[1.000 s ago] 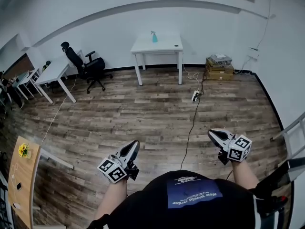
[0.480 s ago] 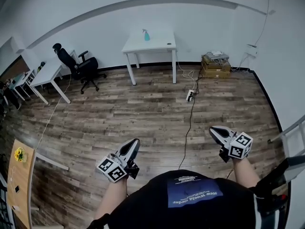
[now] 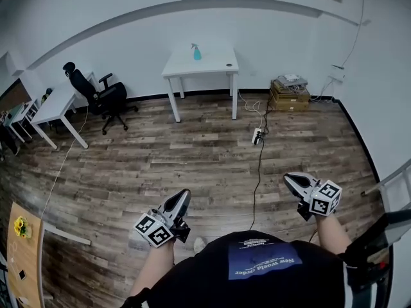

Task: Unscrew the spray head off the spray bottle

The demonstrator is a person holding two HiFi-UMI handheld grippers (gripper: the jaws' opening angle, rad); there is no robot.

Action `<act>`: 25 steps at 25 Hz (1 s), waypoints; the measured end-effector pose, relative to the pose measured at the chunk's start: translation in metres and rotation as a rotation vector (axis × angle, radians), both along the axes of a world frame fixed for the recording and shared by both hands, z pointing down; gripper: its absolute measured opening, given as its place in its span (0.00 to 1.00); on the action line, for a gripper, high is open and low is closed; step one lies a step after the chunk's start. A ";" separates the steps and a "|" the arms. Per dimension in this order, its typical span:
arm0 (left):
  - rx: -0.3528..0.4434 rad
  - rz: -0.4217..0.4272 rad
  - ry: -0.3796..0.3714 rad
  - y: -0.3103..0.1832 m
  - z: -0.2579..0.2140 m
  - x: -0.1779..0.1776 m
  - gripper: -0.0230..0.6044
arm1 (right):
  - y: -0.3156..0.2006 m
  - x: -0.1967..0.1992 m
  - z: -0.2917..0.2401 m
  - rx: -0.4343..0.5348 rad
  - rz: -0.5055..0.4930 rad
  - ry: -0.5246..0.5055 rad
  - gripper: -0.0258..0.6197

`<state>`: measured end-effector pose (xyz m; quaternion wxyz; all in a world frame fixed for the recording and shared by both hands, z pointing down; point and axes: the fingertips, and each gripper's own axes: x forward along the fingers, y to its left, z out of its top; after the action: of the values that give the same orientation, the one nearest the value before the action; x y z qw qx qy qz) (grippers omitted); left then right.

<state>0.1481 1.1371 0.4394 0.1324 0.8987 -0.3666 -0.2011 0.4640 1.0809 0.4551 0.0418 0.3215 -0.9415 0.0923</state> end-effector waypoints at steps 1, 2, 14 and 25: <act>0.002 0.016 0.004 -0.014 -0.001 -0.011 0.11 | -0.010 -0.009 -0.002 0.004 0.019 -0.003 0.03; 0.003 0.033 0.005 -0.027 -0.003 -0.023 0.11 | -0.020 -0.019 -0.005 0.006 0.039 -0.012 0.04; 0.021 0.076 -0.007 -0.144 -0.017 -0.172 0.11 | -0.116 -0.160 -0.017 -0.024 0.086 -0.032 0.04; -0.011 0.063 -0.011 -0.215 -0.005 -0.188 0.11 | -0.193 -0.180 -0.012 -0.035 0.065 -0.045 0.04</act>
<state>-0.0404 0.9220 0.4341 0.1416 0.9101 -0.3400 -0.1898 0.2839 0.8874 0.4431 0.0231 0.3490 -0.9295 0.1174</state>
